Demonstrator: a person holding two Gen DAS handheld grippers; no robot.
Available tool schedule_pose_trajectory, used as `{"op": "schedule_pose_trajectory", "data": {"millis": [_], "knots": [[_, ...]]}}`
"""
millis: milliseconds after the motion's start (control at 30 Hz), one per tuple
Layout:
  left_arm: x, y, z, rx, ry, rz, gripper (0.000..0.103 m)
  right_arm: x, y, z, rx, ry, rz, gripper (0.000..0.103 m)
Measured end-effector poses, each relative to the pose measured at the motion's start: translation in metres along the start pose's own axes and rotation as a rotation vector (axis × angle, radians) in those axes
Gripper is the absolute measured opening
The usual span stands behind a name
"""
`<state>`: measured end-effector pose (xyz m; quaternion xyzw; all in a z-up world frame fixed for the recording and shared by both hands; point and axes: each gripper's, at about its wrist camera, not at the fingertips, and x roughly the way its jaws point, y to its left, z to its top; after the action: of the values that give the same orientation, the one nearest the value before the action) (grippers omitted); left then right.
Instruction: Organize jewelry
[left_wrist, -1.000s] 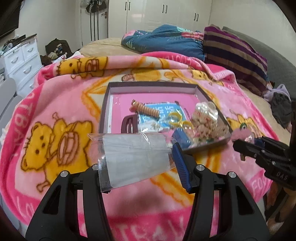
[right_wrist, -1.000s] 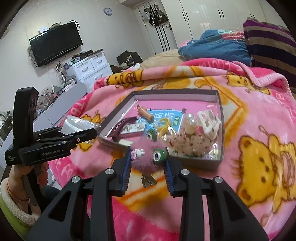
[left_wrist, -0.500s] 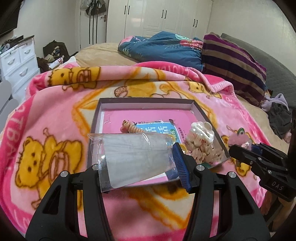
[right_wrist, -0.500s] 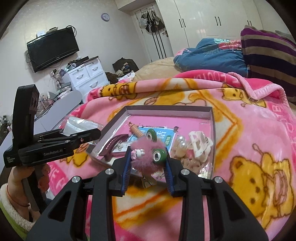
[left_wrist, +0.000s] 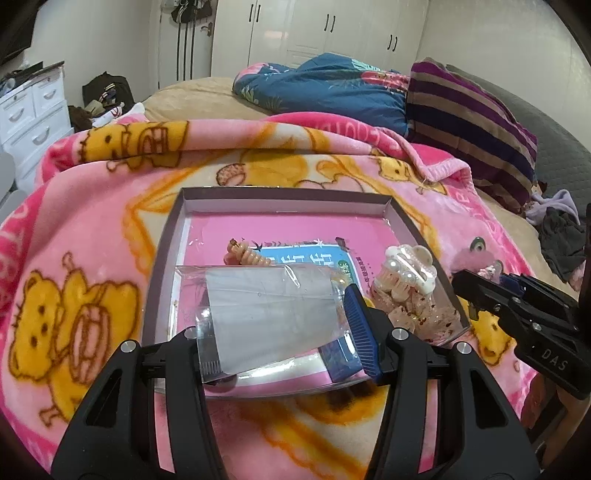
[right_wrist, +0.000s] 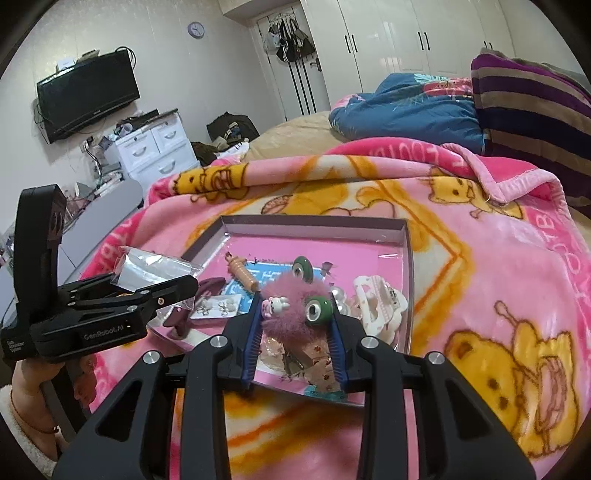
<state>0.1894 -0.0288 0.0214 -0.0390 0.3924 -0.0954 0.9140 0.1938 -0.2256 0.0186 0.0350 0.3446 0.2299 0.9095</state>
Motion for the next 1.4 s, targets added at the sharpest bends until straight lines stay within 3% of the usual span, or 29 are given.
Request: {"op": "schedule_pose_trajectory", "data": {"millis": [633, 767, 1100, 1267, 1400], "knots": [[0.023, 0.011, -0.005, -0.028, 0.043, -0.025, 0.046, 0.034, -0.006, -0.018, 0.039, 0.057, -0.054, 0.034], [0.025, 0.011, -0.006, -0.028, 0.05, -0.03, 0.045, 0.034, -0.005, -0.017, 0.044, 0.051, -0.051, 0.046], [0.027, 0.012, -0.008, -0.025, 0.064, -0.015, 0.046, 0.017, -0.01, -0.022, 0.077, 0.03, -0.058, 0.062], [0.026, 0.011, -0.009, -0.027, 0.063, -0.016, 0.047, 0.001, -0.018, -0.026, 0.135, -0.005, -0.063, 0.085], [0.018, 0.01, -0.008, -0.033, 0.046, -0.018, 0.053, -0.011, -0.022, -0.027, 0.154, -0.017, -0.066, 0.086]]}}
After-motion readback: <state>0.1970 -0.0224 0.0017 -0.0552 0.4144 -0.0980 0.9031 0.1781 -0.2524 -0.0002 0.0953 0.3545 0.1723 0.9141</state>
